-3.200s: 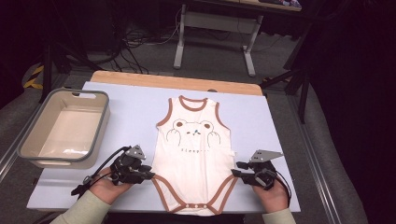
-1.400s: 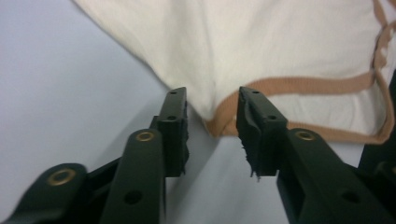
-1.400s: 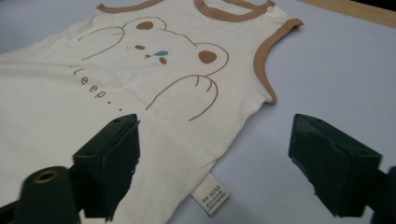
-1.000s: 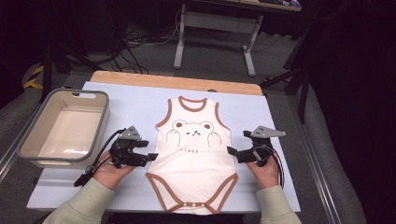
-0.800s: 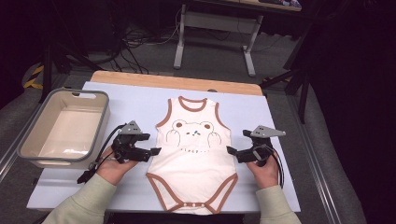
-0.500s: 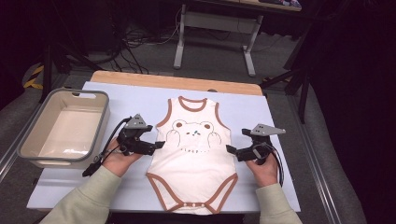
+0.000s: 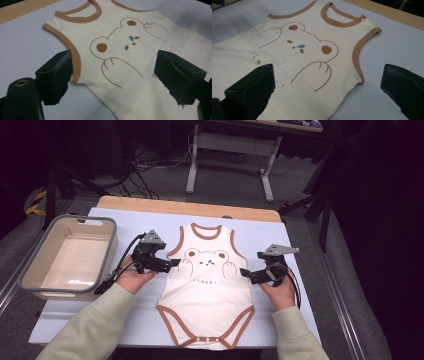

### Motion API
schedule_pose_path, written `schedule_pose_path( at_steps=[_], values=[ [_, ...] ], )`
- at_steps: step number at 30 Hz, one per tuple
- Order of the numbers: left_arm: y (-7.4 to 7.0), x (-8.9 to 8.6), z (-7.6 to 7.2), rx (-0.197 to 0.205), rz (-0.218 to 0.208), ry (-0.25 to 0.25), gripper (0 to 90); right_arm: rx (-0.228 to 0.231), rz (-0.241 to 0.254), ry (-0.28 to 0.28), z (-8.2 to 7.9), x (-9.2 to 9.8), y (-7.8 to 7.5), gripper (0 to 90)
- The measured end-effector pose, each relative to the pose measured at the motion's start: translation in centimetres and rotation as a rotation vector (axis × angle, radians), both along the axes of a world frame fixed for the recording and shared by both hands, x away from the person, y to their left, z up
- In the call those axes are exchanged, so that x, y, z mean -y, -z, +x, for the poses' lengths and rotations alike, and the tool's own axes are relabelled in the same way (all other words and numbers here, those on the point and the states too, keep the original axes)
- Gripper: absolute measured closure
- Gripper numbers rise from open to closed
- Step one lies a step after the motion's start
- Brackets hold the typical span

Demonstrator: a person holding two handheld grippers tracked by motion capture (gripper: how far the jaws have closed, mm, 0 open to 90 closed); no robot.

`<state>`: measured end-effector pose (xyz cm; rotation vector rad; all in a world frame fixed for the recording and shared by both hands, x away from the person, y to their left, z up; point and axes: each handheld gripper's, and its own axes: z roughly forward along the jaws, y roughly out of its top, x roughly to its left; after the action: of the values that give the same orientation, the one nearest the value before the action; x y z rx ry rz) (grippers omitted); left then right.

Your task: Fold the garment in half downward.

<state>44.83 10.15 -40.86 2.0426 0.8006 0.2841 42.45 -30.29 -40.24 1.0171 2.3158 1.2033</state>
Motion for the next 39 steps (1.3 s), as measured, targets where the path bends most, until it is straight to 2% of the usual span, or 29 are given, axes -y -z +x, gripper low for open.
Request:
schedule_pose_path(
  at_steps=[5,7,10,15,19,22,26,31,36,39],
  values=[
    [-0.3,0.3,0.9,0.001,0.001,-0.013,15.0,0.01,0.005,0.034,1.0,-0.2,-0.4,0.0],
    [-0.2,0.3,1.3,0.006,0.008,-0.022,13.5,-0.011,0.019,0.011,1.4,-0.2,-0.3,0.7],
    [-0.2,0.3,2.2,-0.004,0.015,-0.041,13.1,-0.04,0.024,0.026,2.4,-0.4,-0.1,1.3],
    [-0.1,0.8,3.7,-0.018,0.023,-0.064,13.9,-0.032,0.005,0.052,3.7,-0.7,-0.1,6.0],
    [0.1,1.3,4.9,-0.035,0.038,-0.081,15.7,-0.026,0.032,0.064,4.7,-0.8,-0.3,10.6],
    [0.1,1.6,5.8,-0.039,0.037,-0.096,16.7,-0.039,0.027,0.054,5.7,-1.0,-0.3,13.6],
    [0.0,1.9,6.7,-0.026,0.04,-0.109,18.4,-0.044,0.01,0.046,6.9,-1.4,-0.1,12.9],
    [0.0,2.4,7.9,-0.029,0.05,-0.132,19.2,-0.043,0.017,0.072,8.2,-1.4,-0.2,12.3],
    [0.0,2.8,9.0,-0.04,0.052,-0.153,19.4,-0.041,0.011,0.082,9.5,-1.8,-0.1,7.6],
    [0.2,2.9,9.6,-0.043,0.048,-0.185,19.8,-0.047,0.011,0.08,10.2,-2.1,0.0,6.0]
  ],
)
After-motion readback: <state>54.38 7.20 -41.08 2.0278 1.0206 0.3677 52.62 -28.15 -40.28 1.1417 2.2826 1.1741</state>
